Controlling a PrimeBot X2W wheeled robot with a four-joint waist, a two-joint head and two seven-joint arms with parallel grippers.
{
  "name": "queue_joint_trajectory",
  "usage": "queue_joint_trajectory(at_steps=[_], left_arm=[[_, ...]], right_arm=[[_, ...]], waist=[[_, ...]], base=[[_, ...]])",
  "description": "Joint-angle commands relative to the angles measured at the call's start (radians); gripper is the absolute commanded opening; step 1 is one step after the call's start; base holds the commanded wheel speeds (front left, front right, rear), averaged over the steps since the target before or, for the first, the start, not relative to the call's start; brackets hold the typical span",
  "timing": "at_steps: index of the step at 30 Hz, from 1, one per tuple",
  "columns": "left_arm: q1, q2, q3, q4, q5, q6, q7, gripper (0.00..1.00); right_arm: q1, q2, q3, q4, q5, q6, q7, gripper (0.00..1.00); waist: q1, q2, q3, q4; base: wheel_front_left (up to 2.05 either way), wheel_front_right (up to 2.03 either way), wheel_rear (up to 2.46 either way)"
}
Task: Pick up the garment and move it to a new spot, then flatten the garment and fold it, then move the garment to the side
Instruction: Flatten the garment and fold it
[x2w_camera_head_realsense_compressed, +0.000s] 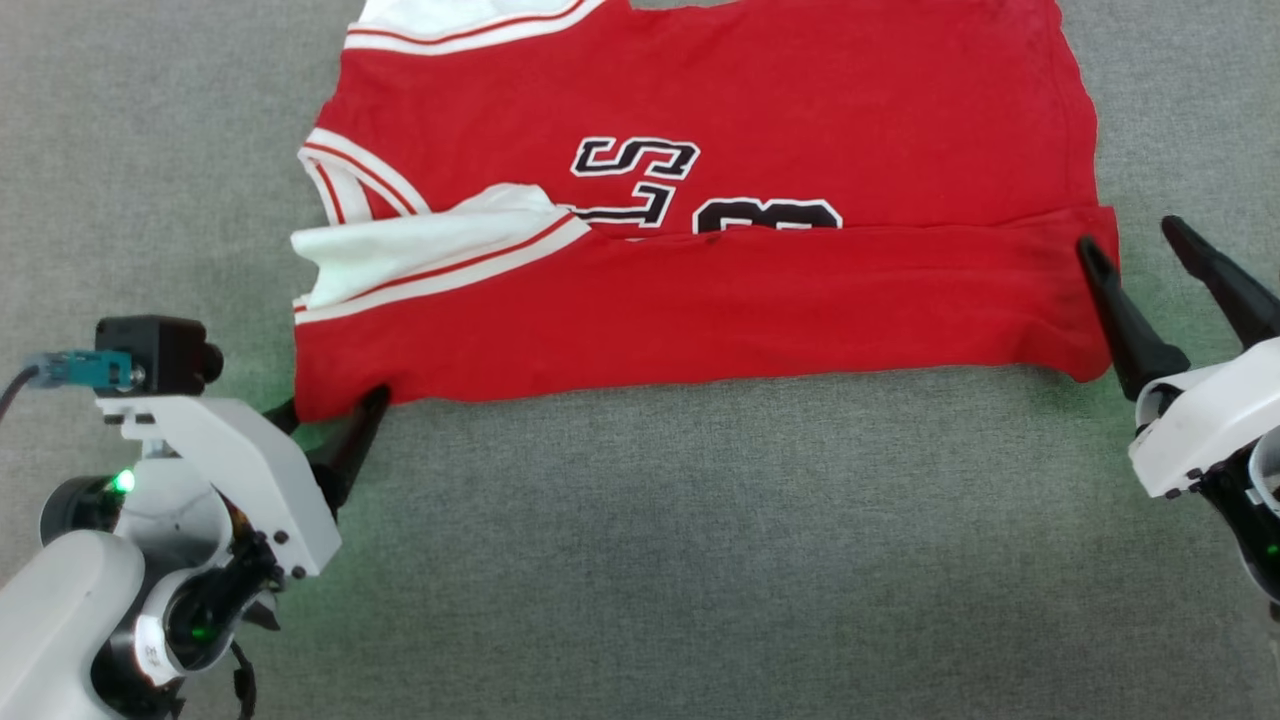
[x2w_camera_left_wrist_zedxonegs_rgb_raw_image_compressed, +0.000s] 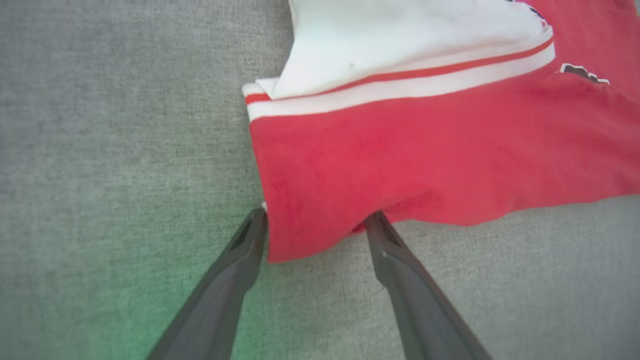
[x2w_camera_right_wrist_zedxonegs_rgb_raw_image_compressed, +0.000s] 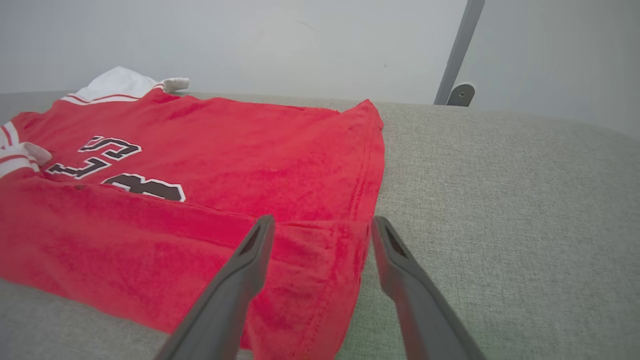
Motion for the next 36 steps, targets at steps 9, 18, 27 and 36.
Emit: queue_joint_trajectory(at_steps=[9,18,27,36], left_arm=[[-0.010,-0.028,-0.003,0.035,-0.007,-0.020,-0.012,0.00],[-0.004,-0.041,-0.012,0.040,-0.007,-0.030,-0.022,0.00],[-0.001,-0.068,-0.034,0.039,0.007,-0.038,-0.038,0.00],[-0.017,-0.092,-0.050,0.045,0.015,-0.054,-0.048,0.00]], right_arm=[[0.031,0.012,-0.028,-0.033,-0.010,-0.001,0.026,1.00],[0.078,-0.055,0.002,-0.094,0.018,-0.001,0.203,1.00],[0.055,-0.181,0.055,-0.185,0.090,-0.001,0.521,1.00],[0.011,-0.182,0.075,-0.145,0.085,-0.001,0.737,1.00]], waist=[[0.0000,0.0000,0.003,0.002],[0.0000,0.0000,-0.003,0.009],[0.0000,0.0000,0.002,0.025],[0.0000,0.0000,0.027,0.058]], base=[[0.00,0.00,0.00],[0.00,0.00,0.00],[0.00,0.00,0.00],[0.00,0.00,0.00]])
